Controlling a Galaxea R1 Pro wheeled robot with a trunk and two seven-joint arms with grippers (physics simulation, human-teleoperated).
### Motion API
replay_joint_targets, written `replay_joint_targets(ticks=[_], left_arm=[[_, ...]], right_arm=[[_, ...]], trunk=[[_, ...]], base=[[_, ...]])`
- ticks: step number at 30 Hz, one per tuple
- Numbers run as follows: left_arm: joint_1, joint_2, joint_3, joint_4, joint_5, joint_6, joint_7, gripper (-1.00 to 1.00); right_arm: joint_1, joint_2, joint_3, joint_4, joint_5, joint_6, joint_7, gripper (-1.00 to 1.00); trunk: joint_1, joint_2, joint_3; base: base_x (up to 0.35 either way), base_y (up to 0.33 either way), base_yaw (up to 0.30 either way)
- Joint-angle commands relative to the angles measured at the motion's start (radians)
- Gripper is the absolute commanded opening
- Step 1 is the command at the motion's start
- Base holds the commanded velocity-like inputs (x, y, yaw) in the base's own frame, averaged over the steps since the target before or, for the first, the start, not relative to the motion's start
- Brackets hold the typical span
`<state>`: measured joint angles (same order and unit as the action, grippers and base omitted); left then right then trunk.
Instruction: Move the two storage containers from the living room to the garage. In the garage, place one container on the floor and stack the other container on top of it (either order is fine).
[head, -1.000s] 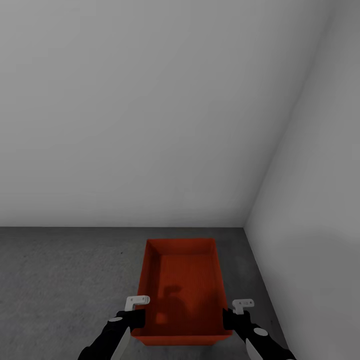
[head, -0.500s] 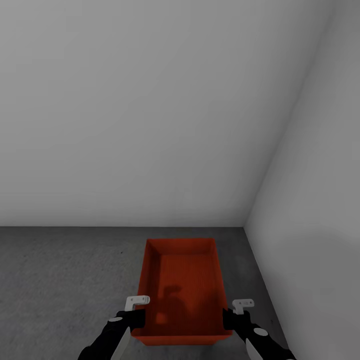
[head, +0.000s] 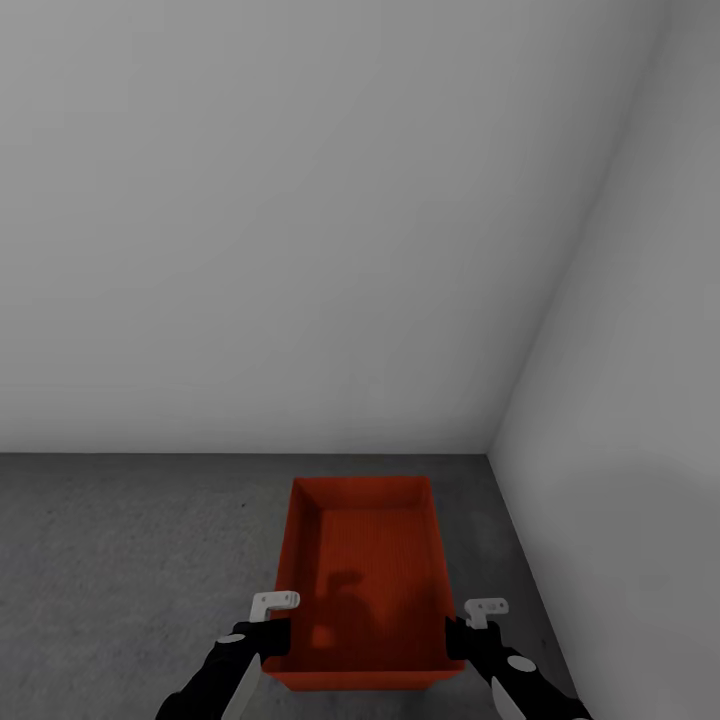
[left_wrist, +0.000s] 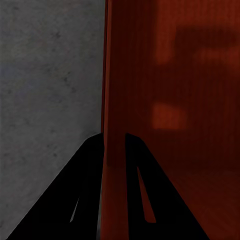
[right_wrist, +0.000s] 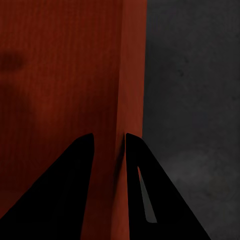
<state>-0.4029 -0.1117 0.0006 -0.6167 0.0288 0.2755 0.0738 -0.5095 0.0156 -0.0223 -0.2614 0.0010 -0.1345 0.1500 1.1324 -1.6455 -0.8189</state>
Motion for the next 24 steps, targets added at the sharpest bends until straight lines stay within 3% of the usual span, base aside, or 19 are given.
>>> replay_joint_targets(ticks=[1,24], left_arm=[[-0.001,-0.004,-0.002,-0.004,0.018,-0.010,-0.003,-1.00],[-0.001,-0.002,-0.001,-0.005,0.018,-0.010,-0.005,-1.00]], right_arm=[[0.000,0.004,0.013,0.005,0.002,-0.004,0.011,-1.00],[0.000,0.004,0.013,0.005,0.002,-0.004,0.010,-1.00]], trunk=[[0.000,0.000,-0.001],[0.015,-0.028,-0.013]], base=[[0.000,0.000,0.000],[0.000,0.000,0.000]])
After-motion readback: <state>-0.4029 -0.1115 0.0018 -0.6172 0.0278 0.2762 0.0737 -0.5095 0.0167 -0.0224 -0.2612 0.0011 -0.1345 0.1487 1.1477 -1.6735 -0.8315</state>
